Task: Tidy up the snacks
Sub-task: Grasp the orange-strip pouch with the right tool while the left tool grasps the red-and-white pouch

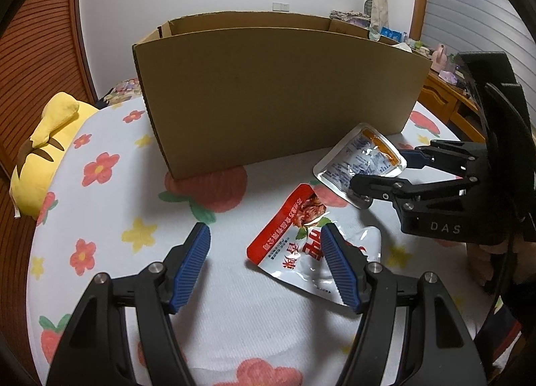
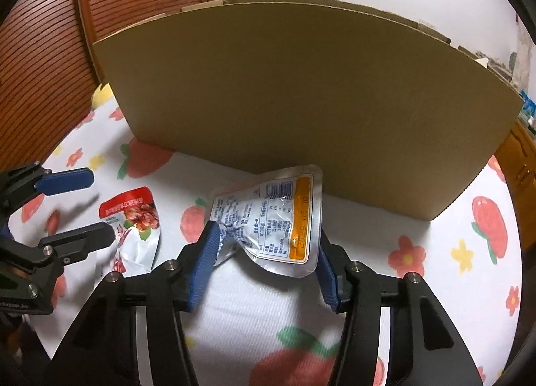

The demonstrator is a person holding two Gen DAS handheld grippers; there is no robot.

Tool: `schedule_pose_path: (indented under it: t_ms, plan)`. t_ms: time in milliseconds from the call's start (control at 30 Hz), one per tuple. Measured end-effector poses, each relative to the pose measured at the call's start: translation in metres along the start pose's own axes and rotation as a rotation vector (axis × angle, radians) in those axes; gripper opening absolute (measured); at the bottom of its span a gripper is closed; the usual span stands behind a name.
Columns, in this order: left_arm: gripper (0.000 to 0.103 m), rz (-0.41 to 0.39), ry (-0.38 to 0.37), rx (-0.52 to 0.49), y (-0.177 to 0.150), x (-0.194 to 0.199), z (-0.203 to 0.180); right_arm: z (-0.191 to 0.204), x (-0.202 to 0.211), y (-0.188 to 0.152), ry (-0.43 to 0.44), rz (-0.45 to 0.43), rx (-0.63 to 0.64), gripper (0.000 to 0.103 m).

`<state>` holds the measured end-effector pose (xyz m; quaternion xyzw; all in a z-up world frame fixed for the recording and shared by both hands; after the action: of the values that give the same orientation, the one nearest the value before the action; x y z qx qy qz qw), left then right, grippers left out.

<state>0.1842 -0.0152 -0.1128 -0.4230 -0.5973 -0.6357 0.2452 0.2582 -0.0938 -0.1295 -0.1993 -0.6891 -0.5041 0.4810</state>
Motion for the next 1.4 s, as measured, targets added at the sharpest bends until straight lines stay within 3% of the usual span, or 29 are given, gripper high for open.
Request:
schedule_pose_path:
  t_ms: [200, 433, 467, 500, 533, 833, 1233, 1333, 1400]
  plan:
    - [0.069, -0.018, -0.027, -0.025, -0.001, 0.002, -0.003, -0.001, 0.009, -0.001, 0.025, -0.032, -0.02, 0.044]
    - [0.072, 0.015, -0.065, -0.087, 0.002, -0.004, -0.014, 0.006, 0.015, 0.0, 0.028, -0.053, -0.007, 0.033]
    - [0.072, 0.022, -0.071, -0.102, 0.002, -0.006, -0.016, 0.007, 0.016, 0.0, 0.031, -0.057, -0.005, 0.028]
    - [0.073, 0.024, -0.073, -0.112, 0.003, -0.007, -0.018, 0.008, 0.018, 0.0, 0.046, -0.068, -0.003, 0.013]
    - [0.073, 0.025, -0.073, -0.118, 0.004, -0.008, -0.02, 0.009, 0.022, 0.0, 0.037, -0.075, -0.003, 0.007]
    - [0.079, 0.094, -0.081, -0.17, 0.002, -0.021, -0.03, 0.01, 0.023, 0.002, 0.051, -0.087, -0.004, 0.004]
    - [0.086, 0.113, -0.07, -0.216, 0.004, -0.023, -0.042, 0.011, 0.027, -0.002, 0.036, -0.096, 0.004, 0.004]
    - [0.072, 0.097, -0.084, -0.196, 0.004, -0.021, -0.041, 0.011, 0.029, -0.002, 0.038, -0.104, 0.002, 0.002]
    - [0.051, 0.085, -0.104, -0.169, 0.004, -0.017, -0.036, 0.01, 0.031, -0.002, 0.033, -0.108, 0.002, 0.002]
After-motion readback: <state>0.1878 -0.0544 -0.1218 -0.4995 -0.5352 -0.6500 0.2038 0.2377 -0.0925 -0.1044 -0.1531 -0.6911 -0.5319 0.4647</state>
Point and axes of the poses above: each gripper's, at about its wrist camera, not at the fingertips, and x roughly against the way its jaws point, z to its left, y to its top, the point moved 2 cm from there along -x, roughly the way its jaws point, and after that the axes turned 11 degrees about z, right-handed, at the moved point
